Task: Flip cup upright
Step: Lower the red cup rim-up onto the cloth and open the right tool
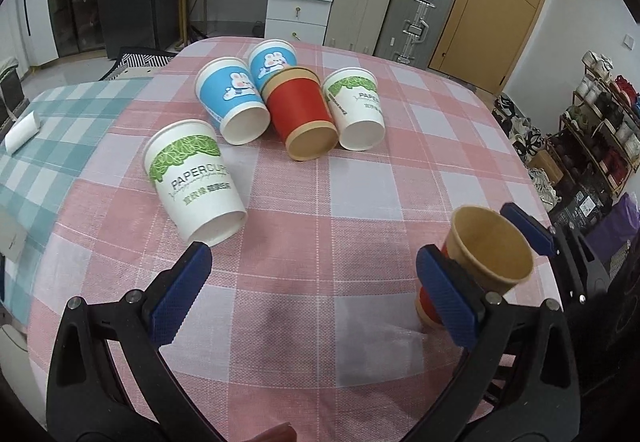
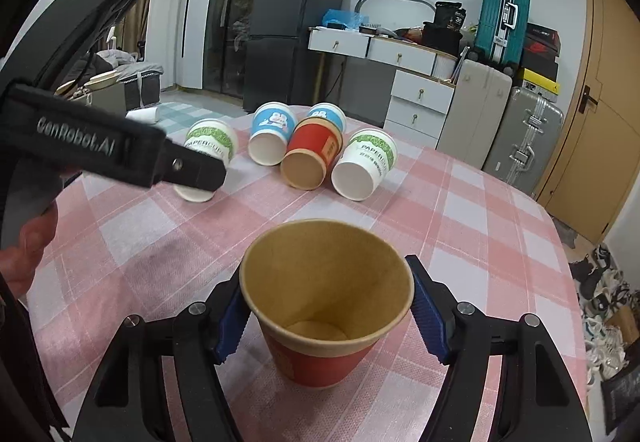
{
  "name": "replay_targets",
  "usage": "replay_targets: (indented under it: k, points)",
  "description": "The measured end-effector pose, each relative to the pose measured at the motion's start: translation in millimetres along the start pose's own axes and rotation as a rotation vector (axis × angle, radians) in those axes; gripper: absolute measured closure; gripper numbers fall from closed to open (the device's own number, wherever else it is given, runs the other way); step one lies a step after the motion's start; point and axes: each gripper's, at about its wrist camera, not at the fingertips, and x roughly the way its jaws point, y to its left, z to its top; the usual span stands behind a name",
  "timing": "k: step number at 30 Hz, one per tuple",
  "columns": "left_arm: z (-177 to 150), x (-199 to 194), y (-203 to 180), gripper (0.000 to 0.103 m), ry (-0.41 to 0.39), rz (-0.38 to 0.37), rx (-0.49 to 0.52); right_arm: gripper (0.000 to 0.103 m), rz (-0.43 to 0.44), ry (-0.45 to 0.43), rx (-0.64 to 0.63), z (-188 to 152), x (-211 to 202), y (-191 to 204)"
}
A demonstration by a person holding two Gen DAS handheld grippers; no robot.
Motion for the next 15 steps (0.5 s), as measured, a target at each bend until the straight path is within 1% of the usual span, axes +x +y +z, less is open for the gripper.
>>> replay_targets:
  k: [3, 5, 6, 8, 10, 12, 15]
  points:
    - [0, -3, 8, 0.001, -0.003, 0.006, -0.019, 0.03, 0.025, 0.034, 0.006, -3, 1, 4]
    - [0, -5, 12, 0.001, -0.008, 0.008, -0.027, 0.019, 0.022, 0.072, 0.016, -3, 5, 6]
    - [-1, -6, 13, 0.001, -0.011, 0.006, -0.028, 0.016, 0.016, 0.094, 0.03, -3, 7, 6]
    - [-2, -9, 13, 0.001, -0.018, 0.008, -0.023, 0.016, 0.037, 0.094, 0.049, -3, 3, 6]
    - [-3, -13, 11, 0.001, -0.031, 0.011, -0.012, 0.008, 0.038, 0.097, 0.053, -2, -2, 6]
    - [-5, -16, 8, 0.001, -0.042, 0.007, 0.003, 0.003, 0.036, 0.1, 0.058, -2, -10, 6]
    - [-7, -21, 5, 0.001, -0.056, 0.003, 0.029, 0.003, 0.066, 0.088, 0.103, -5, -27, -1]
